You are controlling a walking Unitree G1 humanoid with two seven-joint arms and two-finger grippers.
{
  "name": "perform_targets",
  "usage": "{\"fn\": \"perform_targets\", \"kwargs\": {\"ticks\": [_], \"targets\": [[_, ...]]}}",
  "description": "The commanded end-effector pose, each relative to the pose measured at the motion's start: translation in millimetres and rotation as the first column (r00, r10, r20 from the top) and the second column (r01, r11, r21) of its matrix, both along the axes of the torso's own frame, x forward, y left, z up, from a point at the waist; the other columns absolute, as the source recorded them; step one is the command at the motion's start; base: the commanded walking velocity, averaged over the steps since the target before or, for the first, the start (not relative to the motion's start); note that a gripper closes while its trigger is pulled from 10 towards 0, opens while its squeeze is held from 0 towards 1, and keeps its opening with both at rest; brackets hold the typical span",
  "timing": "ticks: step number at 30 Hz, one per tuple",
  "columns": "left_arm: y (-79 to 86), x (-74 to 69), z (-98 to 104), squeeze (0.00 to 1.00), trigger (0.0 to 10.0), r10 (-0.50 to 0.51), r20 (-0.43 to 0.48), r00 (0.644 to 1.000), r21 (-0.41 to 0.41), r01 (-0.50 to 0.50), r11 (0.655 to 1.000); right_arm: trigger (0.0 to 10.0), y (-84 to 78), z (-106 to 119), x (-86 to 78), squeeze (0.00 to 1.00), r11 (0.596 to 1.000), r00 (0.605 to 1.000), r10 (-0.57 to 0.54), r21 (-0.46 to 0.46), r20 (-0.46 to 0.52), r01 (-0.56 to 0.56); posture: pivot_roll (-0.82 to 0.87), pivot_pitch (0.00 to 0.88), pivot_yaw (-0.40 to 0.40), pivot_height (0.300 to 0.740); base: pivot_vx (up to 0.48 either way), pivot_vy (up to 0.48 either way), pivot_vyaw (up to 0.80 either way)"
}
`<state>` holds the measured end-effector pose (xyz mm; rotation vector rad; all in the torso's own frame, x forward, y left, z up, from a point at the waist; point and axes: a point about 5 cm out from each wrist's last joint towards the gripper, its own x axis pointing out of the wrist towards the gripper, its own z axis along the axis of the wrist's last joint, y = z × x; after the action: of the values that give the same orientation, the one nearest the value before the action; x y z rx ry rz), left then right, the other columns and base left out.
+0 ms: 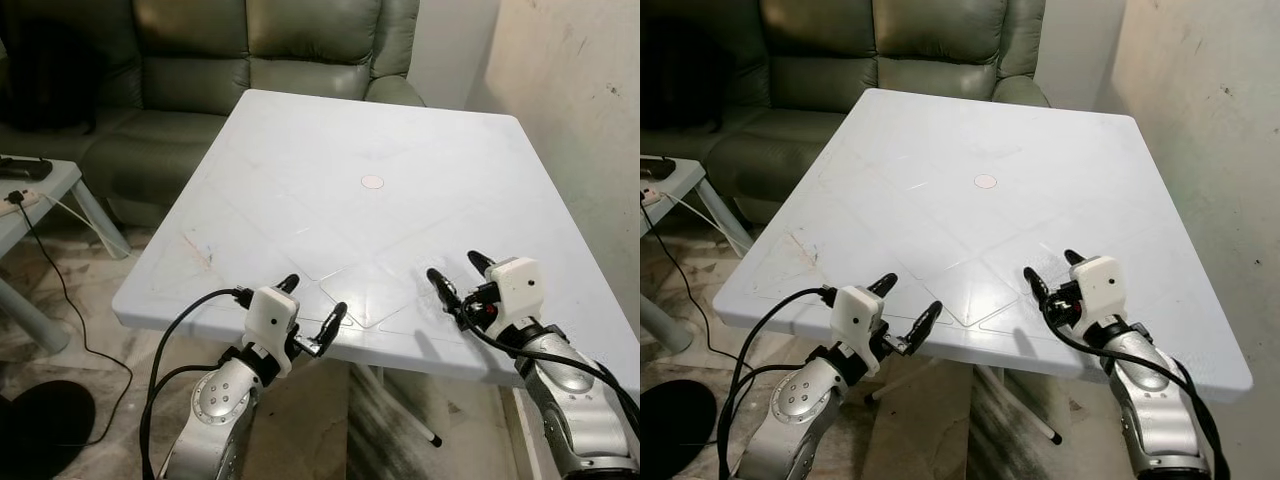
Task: Hang keys on a hook
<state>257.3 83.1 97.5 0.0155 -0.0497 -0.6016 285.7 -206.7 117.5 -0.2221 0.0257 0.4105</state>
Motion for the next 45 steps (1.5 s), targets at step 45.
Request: {"fn": "perform_targets", "kwargs": {"ticks": [45], "targets": [[1.6, -4.1, 8.2, 0.0, 10.0, 0.052, 0.004, 0.999, -0.019, -0.052, 0.998, 10.0, -50.5, -11.9, 19.6, 0.0, 0.977, 0.914, 0.161, -0.067, -0.372, -0.2, -0.01, 0.109, -0.037, 0.74, 0.0, 0.0, 0.0]]}}
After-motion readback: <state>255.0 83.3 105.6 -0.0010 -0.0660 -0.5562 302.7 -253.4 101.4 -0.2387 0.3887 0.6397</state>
